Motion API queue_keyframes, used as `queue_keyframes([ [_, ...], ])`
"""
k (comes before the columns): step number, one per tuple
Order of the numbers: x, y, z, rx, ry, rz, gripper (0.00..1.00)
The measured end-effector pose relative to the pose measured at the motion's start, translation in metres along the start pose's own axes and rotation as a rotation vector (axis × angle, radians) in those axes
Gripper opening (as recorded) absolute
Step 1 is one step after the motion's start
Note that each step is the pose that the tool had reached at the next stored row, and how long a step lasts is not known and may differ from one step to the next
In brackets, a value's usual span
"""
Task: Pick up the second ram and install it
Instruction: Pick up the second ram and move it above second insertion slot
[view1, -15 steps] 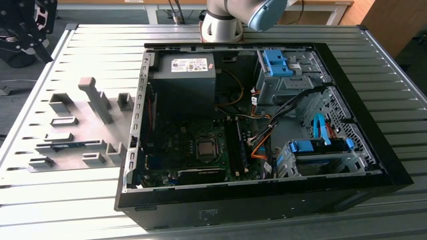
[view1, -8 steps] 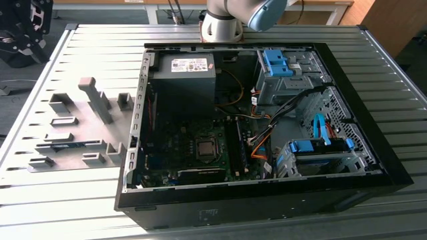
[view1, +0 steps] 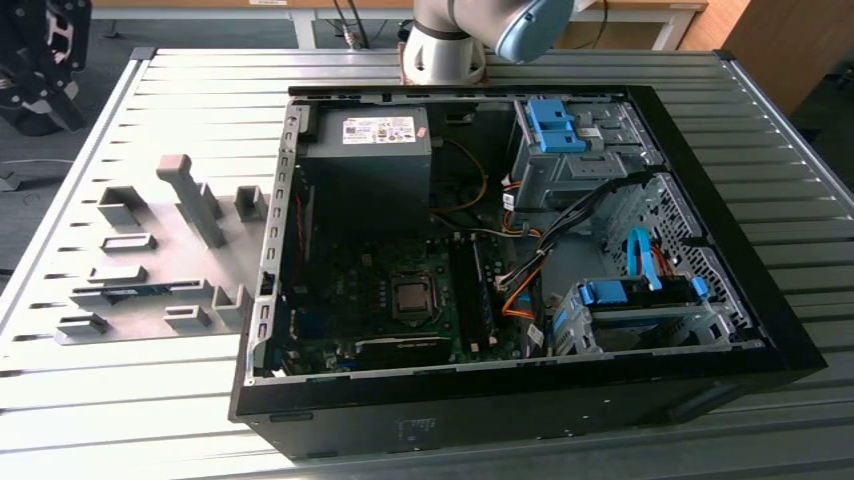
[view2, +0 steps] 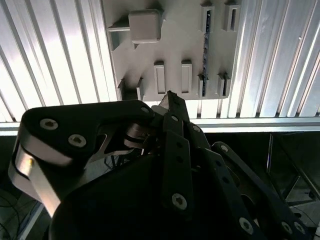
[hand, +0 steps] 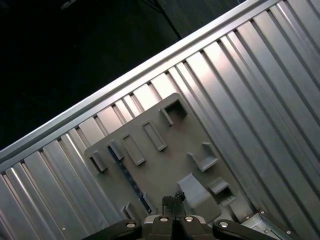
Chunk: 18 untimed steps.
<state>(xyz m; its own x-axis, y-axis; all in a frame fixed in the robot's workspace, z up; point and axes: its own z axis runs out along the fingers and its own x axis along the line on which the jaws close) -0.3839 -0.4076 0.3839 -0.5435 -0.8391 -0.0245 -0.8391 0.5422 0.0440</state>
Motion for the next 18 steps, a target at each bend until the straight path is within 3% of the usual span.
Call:
queue_keyframes([
  [10,0.0079,-0.0045,0.001,-0.0008,0.0014,-0.033,0.11],
  [18,0.0082,-0.0045,0.0021,-0.0036,0.0065,-0.146,0.11],
])
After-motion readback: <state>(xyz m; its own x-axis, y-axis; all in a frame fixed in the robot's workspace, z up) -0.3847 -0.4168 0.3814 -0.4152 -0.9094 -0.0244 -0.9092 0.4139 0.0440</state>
